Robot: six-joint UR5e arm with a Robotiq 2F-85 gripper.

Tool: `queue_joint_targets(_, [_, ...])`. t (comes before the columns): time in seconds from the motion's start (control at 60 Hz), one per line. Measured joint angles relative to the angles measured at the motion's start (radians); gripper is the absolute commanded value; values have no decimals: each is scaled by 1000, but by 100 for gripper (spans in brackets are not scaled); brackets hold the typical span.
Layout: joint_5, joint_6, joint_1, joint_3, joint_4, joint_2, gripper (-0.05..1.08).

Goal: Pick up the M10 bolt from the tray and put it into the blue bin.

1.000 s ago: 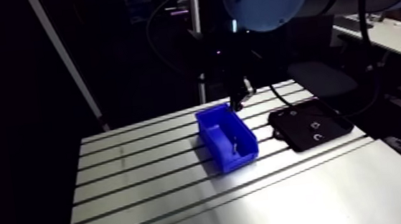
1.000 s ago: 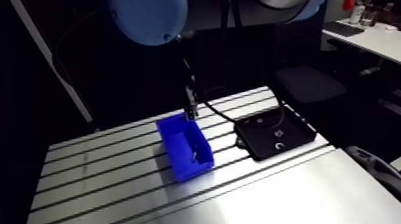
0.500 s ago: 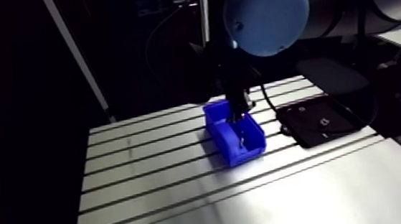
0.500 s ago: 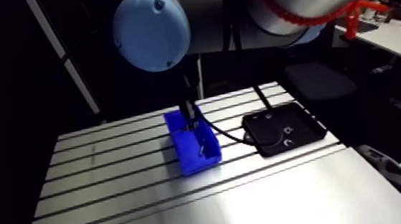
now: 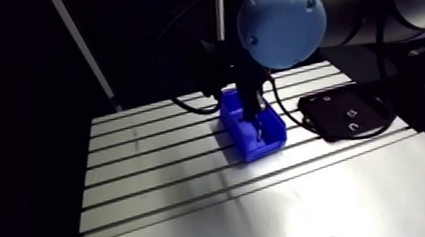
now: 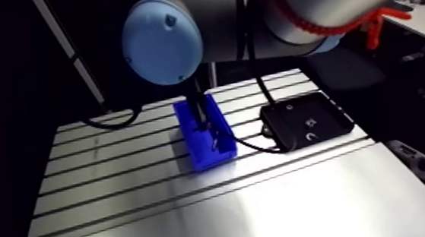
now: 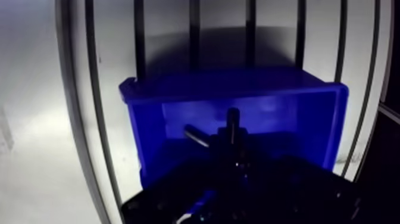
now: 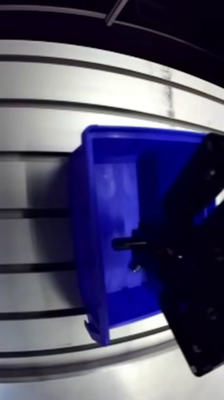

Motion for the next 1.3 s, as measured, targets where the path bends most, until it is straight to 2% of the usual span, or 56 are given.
queue_joint_targets(0.017, [0, 0, 0, -1, -3, 3, 89])
queue_joint_targets(0.033, [-1, 0, 0, -2, -8, 8, 65])
queue_joint_targets(0.05, [-1, 0, 0, -2, -11, 10, 65])
queue_joint_targets(0.067, [-1, 0, 0, -3, -13, 13, 11])
queue_joint_targets(0.117, [-2, 0, -1, -5, -19, 19, 7])
queue_joint_targets(0.133, [-2, 0, -1, -5, -21, 21, 0])
queue_joint_targets(0.317, [-1, 1, -1, -9, -26, 26, 0])
queue_joint_targets(0.433, [1, 18, 0, -16, -3, 6, 0])
queue_joint_targets(0.583, [5, 52, 2, -58, 88, -30, 0])
queue_joint_targets(0.817, [22, 148, 2, -155, 259, -63, 0])
queue_joint_targets(1.05, [31, 363, 3, -257, 387, -79, 0])
queue_joint_targets(1.3, [32, 710, 3, -375, 497, -80, 0])
